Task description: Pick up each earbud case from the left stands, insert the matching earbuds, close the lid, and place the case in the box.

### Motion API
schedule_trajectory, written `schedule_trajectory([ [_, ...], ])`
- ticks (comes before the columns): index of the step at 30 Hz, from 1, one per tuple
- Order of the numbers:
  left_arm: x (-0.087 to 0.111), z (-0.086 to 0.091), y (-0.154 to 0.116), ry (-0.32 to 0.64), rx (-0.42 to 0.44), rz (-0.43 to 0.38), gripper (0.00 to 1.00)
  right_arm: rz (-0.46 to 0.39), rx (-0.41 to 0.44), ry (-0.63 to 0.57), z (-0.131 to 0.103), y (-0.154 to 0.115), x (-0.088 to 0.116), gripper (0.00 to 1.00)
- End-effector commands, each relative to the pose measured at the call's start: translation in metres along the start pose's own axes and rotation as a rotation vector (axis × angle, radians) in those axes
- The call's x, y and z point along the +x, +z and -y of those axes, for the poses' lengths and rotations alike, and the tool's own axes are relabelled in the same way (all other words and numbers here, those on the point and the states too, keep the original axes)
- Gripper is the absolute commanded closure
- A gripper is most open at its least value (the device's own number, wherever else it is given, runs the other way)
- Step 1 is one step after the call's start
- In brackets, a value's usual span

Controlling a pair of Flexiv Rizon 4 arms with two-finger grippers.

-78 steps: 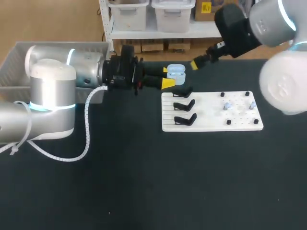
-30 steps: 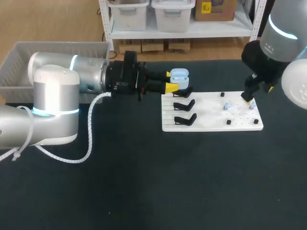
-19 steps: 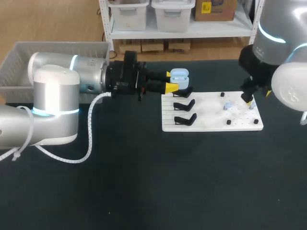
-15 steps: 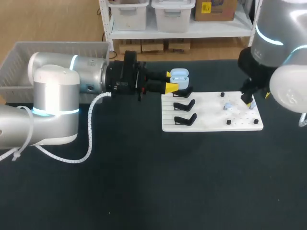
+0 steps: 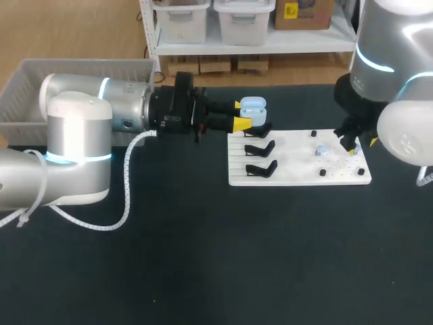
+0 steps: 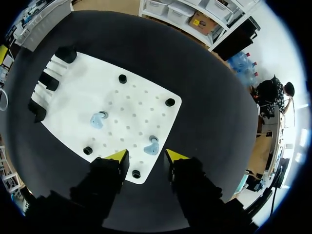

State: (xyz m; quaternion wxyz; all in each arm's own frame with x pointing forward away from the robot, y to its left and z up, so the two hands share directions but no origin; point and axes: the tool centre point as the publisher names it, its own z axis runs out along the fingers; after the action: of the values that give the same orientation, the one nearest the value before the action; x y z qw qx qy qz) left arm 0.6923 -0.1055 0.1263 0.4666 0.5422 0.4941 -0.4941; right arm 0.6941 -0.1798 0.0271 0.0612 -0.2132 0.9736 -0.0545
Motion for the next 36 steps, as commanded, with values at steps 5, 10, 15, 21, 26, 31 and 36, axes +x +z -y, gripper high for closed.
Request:
schedule_trajectory([
  [5,0.001,0.002,0.0,0.003,-0.006,0.002,1.0,0.011,0.02,0.024,0.002,0.006,-0.002,0.58],
  [10,0.001,0.002,0.0,0.003,-0.006,0.002,1.0,0.017,0.027,0.034,0.002,0.008,-0.003,0.61],
  [15,0.001,0.002,0.0,0.003,-0.006,0.002,1.0,0.014,0.036,0.039,0.003,0.01,-0.003,0.61],
  [21,0.001,0.002,0.0,0.003,-0.006,0.002,1.0,0.014,0.059,0.049,0.002,0.012,-0.003,0.63],
  [26,0.001,0.002,0.0,0.003,-0.006,0.002,1.0,0.016,0.071,0.056,0.003,0.014,-0.004,0.64],
  [31,0.001,0.002,0.0,0.003,-0.006,0.002,1.0,0.021,0.082,0.063,0.003,0.014,-0.004,0.67],
  [36,0.001,0.002,0.0,0.003,-0.006,0.002,1.0,0.016,0.094,0.063,0.003,0.014,-0.005,0.7],
])
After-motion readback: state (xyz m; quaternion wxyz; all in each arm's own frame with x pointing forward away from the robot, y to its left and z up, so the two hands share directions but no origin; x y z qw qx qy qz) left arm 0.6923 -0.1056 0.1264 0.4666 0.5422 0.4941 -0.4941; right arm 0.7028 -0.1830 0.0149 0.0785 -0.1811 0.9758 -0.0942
